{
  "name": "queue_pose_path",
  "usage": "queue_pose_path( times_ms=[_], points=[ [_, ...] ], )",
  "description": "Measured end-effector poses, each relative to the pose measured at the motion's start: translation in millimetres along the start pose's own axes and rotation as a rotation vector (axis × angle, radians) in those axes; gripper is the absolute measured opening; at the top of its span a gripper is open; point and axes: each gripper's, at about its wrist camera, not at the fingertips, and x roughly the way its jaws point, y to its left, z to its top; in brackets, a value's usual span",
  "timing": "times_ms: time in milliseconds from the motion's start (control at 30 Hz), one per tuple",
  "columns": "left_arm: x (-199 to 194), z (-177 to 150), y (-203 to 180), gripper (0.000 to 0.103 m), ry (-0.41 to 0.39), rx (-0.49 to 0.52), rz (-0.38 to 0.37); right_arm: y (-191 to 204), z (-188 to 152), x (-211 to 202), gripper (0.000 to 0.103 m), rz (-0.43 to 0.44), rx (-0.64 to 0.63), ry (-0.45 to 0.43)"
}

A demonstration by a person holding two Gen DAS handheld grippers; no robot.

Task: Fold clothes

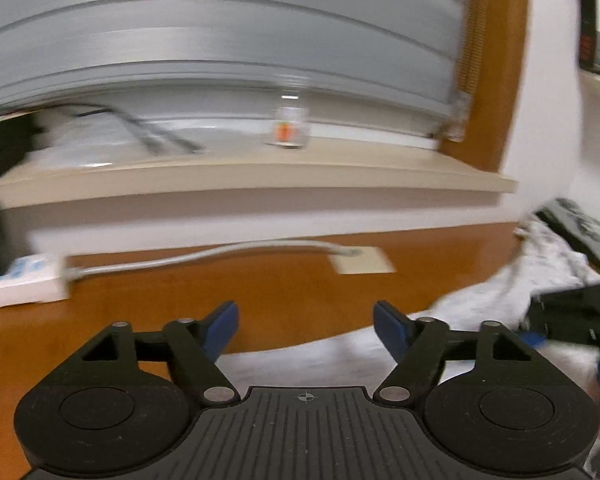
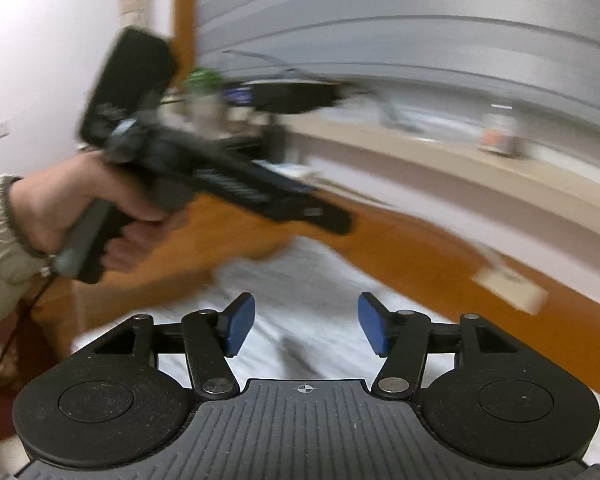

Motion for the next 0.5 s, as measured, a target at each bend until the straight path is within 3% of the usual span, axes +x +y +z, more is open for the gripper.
queue_pose_path(
  times_ms=[133, 233, 400, 500],
  points=[
    [24, 3, -44, 0.081, 0.027, 0.023, -0.053, -51, -26, -35, 0.072, -0.193, 0.009, 0.025],
    [49, -1, -67, 0.081, 0.065, 0.018, -0.070, -87, -49, -52, 0.072, -0.323, 0.028, 0.058],
    [74, -13, -91, 0.081, 0.112, 0.024, -0.093, -123, -68, -56, 0.071, -0.341, 0.168, 0.095],
    [82, -22, -95, 0.081, 0.121, 0.075, -0.073, -123, -78, -51, 0.072, -0.323, 0.165, 0.123]
  ],
)
